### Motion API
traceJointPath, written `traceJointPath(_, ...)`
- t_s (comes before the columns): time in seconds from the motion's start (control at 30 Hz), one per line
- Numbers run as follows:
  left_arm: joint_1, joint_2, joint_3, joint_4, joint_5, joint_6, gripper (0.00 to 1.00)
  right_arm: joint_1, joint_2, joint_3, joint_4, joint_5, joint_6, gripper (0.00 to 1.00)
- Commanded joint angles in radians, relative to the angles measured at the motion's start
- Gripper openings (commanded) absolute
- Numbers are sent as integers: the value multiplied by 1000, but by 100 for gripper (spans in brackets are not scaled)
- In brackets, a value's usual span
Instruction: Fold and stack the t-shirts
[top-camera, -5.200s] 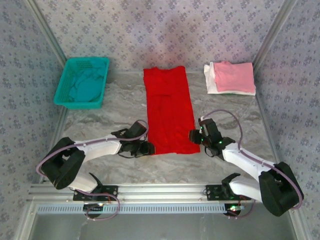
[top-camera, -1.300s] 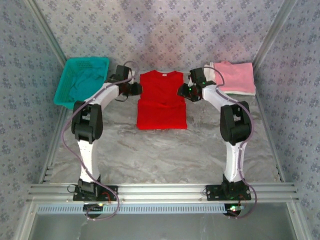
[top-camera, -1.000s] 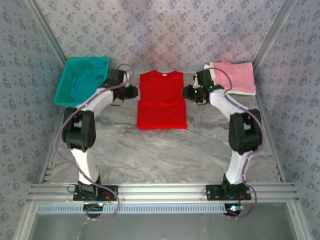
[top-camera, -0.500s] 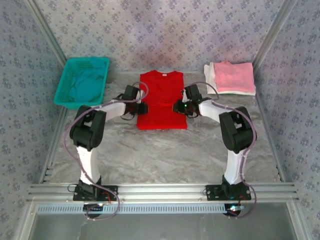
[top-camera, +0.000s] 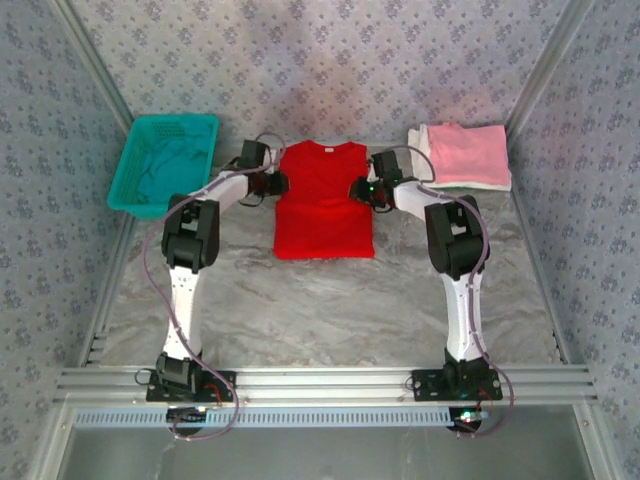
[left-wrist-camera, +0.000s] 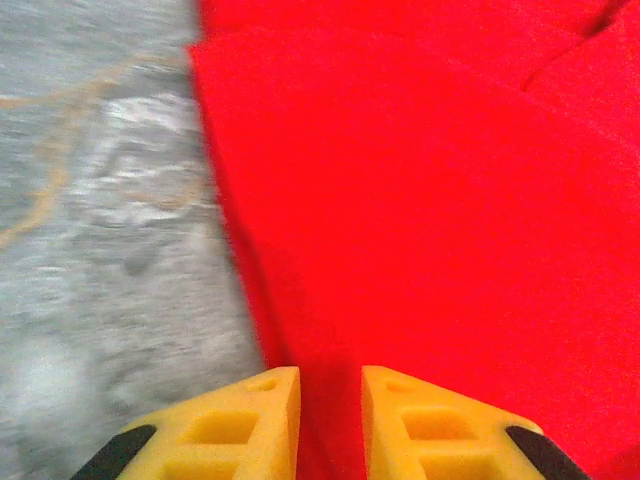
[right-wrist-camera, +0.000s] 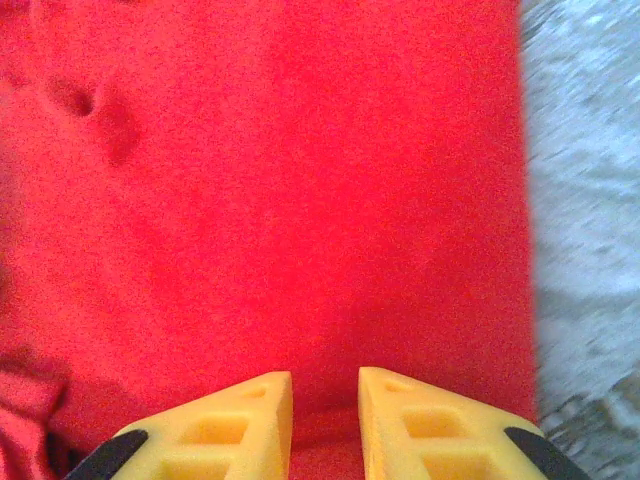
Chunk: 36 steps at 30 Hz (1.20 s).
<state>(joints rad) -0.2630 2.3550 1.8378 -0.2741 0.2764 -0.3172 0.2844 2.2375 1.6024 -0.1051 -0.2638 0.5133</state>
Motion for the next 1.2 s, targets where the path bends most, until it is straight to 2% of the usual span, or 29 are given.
traceJointPath(0.0, -14, -116, -2, -15, -4, 24, 23, -16, -9, 69, -27, -41, -34, 28)
traceJointPath(0.13, -34, -291, -173, 69, -50, 11, 25, -20, -70, 73, -66, -62, -47, 31)
traceJointPath(0.23, -60, -408, -315, 139, -57, -5, 26, -4, -164, -11, -39, -88, -45, 32)
traceJointPath(0.4, -109, -455, -465, 230, -15, -52, 26, 54, -234, -150, 9, -169, -6, 30)
traceJointPath(0.57, -117, -330, -415, 235, 34, -91, 23, 102, -185, -185, 78, -177, 40, 29)
traceJointPath(0.9, -102, -85, -164, 136, 26, -95, 23, 132, 30, -20, 89, -131, 62, 29)
traceJointPath(1.03, -100, -123, -203, 194, 32, -136, 24, 129, 74, 8, 128, -94, 108, 29)
traceJointPath(1.17, -110, -250, -331, 256, 9, -174, 26, 130, 64, -2, 151, -108, 150, 30)
